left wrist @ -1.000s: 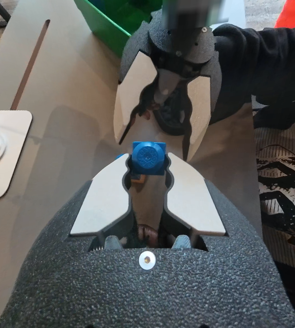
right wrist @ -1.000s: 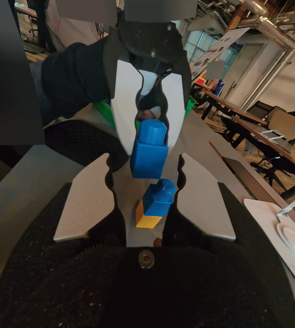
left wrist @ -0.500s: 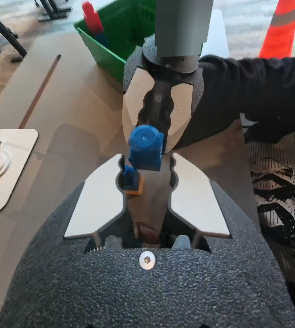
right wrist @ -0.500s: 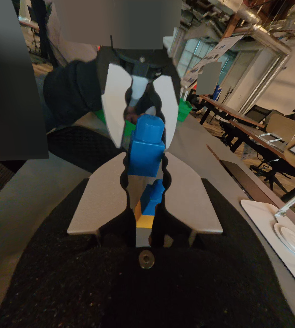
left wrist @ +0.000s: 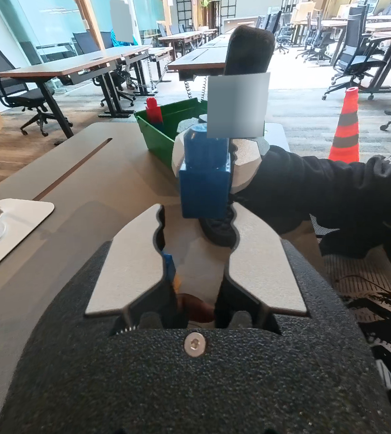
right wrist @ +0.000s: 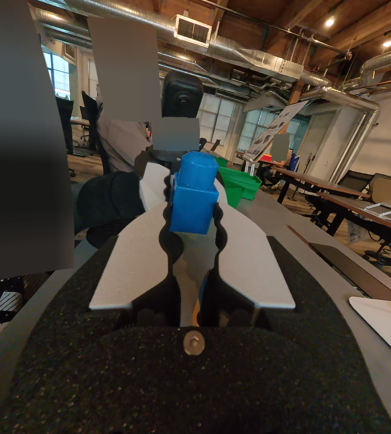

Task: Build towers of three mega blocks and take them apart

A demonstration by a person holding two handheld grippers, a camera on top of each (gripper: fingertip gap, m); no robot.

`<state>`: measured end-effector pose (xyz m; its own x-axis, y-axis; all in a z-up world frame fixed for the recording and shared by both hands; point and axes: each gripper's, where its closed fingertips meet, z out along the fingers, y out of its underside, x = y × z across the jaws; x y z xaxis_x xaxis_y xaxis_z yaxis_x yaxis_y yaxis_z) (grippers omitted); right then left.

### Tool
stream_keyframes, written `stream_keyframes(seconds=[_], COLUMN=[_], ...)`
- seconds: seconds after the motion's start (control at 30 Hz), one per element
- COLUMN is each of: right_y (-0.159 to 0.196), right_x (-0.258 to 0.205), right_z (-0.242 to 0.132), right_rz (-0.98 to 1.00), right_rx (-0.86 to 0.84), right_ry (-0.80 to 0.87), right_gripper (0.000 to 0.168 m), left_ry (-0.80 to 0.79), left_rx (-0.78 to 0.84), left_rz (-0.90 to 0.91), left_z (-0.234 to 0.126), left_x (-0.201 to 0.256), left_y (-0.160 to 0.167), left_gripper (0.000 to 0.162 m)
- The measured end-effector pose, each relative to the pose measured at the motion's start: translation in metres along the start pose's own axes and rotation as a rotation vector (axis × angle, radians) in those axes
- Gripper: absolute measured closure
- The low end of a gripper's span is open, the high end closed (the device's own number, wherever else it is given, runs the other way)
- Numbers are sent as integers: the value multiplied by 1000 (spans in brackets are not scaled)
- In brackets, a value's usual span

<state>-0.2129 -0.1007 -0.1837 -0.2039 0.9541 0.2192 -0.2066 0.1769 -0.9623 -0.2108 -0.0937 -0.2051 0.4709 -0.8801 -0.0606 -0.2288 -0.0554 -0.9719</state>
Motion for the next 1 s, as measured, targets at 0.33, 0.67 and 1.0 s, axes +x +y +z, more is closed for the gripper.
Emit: stream_keyframes(seconds=[0.33,0.67,1.0], right_y=[4,-16,3], right_x=[-3,-3,-2], right_z=[1,-1,17], right_rz=[-6,-172,-132], right_rx=[-90,-958,-1364], right_ry=[-41,-322,-364], right_gripper=[131,111,117], left_ry=[44,32,24], left_rx=[16,16,44], left_rz=[10,-26,-30], left_z=[-2,-4,-8], left_x=[5,5,5], left_y=[4,16,13], left_gripper=[127,128,128])
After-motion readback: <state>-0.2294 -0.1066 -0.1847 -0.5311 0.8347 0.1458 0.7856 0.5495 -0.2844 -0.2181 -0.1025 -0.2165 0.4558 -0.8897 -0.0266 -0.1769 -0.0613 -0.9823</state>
